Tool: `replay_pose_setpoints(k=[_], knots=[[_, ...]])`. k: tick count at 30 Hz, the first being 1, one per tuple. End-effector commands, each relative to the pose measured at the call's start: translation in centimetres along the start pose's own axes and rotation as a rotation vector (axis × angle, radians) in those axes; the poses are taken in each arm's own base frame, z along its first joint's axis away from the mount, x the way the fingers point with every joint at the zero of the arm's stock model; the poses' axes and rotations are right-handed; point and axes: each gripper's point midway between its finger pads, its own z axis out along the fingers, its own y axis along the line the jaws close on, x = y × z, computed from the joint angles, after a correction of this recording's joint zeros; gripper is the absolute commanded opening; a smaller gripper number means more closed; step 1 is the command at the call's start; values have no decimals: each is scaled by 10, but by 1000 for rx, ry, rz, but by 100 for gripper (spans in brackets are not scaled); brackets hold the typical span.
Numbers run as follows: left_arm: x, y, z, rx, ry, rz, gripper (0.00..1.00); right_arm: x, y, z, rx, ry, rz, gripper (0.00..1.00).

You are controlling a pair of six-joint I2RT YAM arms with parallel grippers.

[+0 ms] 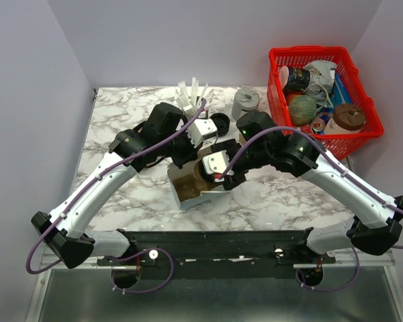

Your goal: Pack the takeout coffee

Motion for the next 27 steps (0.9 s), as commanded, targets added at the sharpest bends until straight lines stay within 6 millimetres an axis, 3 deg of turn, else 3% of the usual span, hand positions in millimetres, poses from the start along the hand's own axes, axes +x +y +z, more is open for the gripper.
replay_pose_setpoints(k=[1,10,21,27], knots=[[-8,8,-1,-60,-34,-30,0,12,2,13,16,72,-50,1],[-9,3,-1,-49,-48,-29,0,31,31,28,-43,124,-15,1],[9,-5,8,-45,-41,36,0,39,19,50,-2,155,11,0],[6,-10,6,-30,-59,1,0,46,20,59,-30,177,-42,1]])
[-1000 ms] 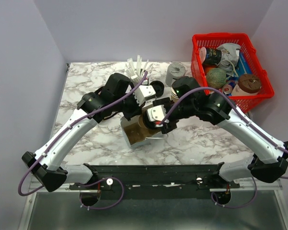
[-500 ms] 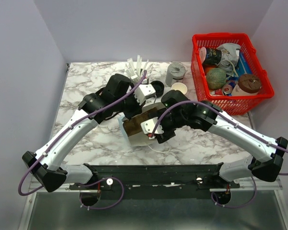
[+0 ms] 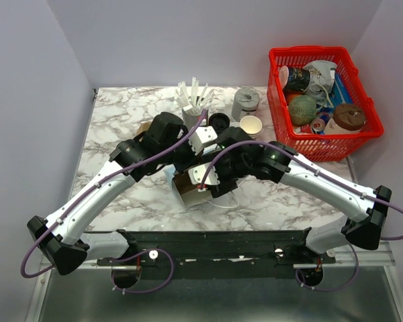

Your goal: Pack the takeout coffee

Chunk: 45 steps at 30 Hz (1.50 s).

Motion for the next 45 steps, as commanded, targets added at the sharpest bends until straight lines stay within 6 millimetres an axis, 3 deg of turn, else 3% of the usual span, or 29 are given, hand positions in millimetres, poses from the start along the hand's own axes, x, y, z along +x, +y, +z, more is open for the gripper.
replay_pose_setpoints(k=[1,11,20,30,45], knots=[[-7,-2,-5,-11,-34,-14,0,4,-4,8,15,23,-61,1],[-5,-11,-5,34,-40,-20,0,29,-2,22,68,96,-253,0],[-2,-15,-1,60,-32,-30,0,38,-21,32,134,150,-287,1],[-16,-11,-1,69,-55,-68,0,48,-26,49,118,196,-292,1],[-9,-1,2,81,-35,-48,0,62,-30,65,97,210,-278,0]])
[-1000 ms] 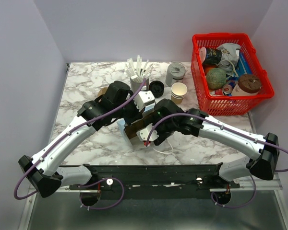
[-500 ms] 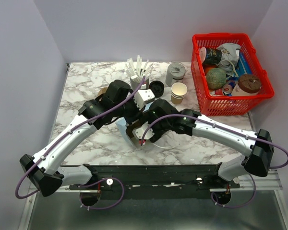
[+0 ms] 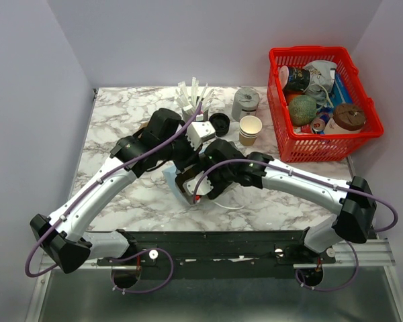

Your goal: Pack the takeout coffee

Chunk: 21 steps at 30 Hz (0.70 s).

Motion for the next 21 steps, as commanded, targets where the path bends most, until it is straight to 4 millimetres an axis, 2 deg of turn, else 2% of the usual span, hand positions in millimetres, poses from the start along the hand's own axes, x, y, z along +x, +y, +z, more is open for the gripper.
replay_pose_setpoints(k=[1,14,21], knots=[[-7,-4,-2,50,-20,34,0,6,-13,7,41,13,1,1],[1,0,3,70,18,43,0,21,-23,14,67,33,32,1],[2,6,2,62,36,51,0,26,-18,24,54,36,51,1]])
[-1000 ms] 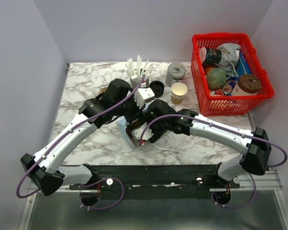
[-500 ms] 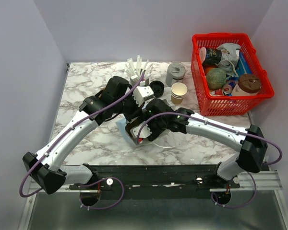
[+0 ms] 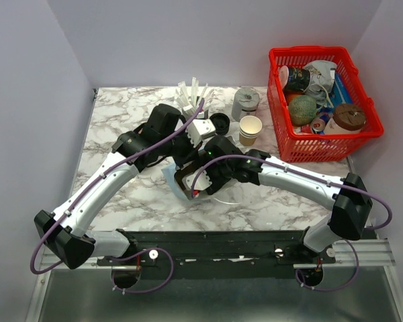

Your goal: Pack the takeout coffee

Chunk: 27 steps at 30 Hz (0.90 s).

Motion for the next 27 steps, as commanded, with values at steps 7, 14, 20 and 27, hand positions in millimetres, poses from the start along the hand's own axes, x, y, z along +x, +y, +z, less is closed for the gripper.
replay_pose_setpoints(k=[7,14,20,27], knots=[[4,-9,-2,60,30,0,0,15,-9,17,39,22,46,0],[4,-8,-1,63,32,-8,0,10,-23,6,80,0,57,1],[8,-7,1,64,41,-16,0,10,-31,0,100,6,53,1],[9,-8,2,74,49,-13,0,7,-39,-10,117,-5,65,1]])
